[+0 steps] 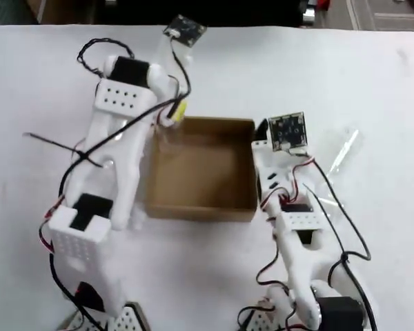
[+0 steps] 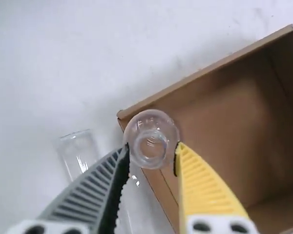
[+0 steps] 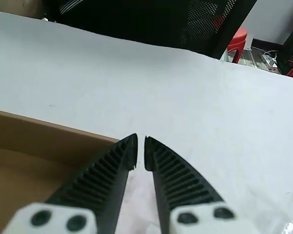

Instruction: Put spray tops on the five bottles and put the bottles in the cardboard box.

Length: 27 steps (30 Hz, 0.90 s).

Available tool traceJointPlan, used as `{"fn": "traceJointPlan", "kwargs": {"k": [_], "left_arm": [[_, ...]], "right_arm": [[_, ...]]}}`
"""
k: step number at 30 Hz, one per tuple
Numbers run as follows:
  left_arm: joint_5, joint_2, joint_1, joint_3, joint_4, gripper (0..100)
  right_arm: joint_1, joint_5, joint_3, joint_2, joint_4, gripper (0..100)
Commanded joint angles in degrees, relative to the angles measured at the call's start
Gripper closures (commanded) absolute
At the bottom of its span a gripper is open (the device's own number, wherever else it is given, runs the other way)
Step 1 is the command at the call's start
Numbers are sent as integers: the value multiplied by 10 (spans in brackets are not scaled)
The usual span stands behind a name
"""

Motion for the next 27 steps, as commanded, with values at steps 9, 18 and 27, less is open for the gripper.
{"fn": "traceJointPlan", "kwargs": {"k": [9,18,27], "left_arm": [[0,-39,-23,-210,120,849],[0,-46,-87,-217,122,877],[-15,-231,-78,-78,121,887]], "right_arm": [[-6,8,-28,-1,-13,983],[-6,8,-28,-1,-13,983],[-6,8,-29,-1,-13,981]]}}
